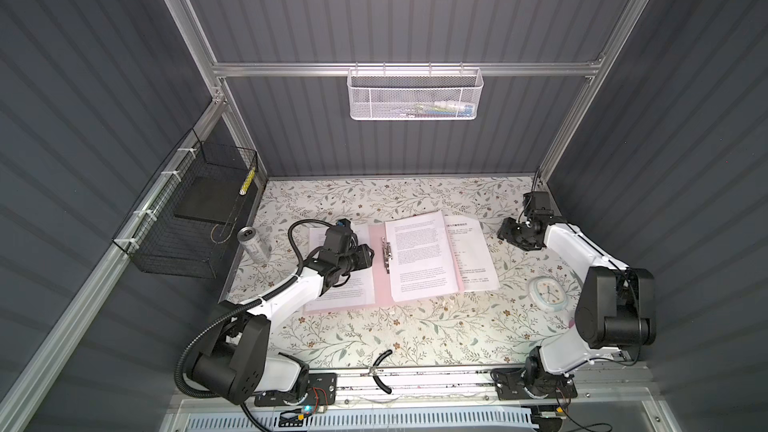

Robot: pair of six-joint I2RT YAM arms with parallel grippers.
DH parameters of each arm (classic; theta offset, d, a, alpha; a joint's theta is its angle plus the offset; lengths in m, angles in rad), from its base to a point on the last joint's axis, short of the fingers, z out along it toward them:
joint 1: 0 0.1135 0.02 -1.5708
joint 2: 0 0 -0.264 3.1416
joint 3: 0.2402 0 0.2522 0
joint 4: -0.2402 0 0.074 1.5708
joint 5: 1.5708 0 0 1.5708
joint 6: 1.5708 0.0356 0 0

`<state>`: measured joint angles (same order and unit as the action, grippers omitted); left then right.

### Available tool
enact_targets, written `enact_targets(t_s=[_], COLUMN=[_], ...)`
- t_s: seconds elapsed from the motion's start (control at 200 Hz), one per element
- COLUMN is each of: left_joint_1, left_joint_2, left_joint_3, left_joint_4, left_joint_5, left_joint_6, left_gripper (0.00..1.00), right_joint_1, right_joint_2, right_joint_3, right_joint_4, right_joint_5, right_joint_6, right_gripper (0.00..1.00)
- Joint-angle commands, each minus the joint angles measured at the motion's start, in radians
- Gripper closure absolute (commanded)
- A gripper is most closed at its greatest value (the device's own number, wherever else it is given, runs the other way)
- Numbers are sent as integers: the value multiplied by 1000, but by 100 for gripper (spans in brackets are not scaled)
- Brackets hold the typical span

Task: Put the files into the folder
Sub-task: 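Move the right gripper to the Chinese-text sheet and grasp its edge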

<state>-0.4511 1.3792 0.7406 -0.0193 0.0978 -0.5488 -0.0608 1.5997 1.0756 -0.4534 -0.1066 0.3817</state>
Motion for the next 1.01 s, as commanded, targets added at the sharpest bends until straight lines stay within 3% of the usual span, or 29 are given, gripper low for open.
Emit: enact_targets(t_s=[0.0, 0.51, 1.001], left_joint_1=[-5, -6, -6], left_joint_2=[7, 81, 122], left_joint_3=[-9, 12, 35], left_joint_4=[48, 97, 107], left_joint_5=[25, 69, 99], left_joint_6=[15, 7, 10], left_gripper=[48, 49, 50], right_joint_1=[-14, -40, -7], right_joint_2=[37, 172, 222], right_joint_3=[-35, -65, -19], right_joint_4=[-1, 42, -16], right_joint_5=[-79, -276, -266], right_joint_6=[4, 7, -23], right_gripper=[43, 45, 54])
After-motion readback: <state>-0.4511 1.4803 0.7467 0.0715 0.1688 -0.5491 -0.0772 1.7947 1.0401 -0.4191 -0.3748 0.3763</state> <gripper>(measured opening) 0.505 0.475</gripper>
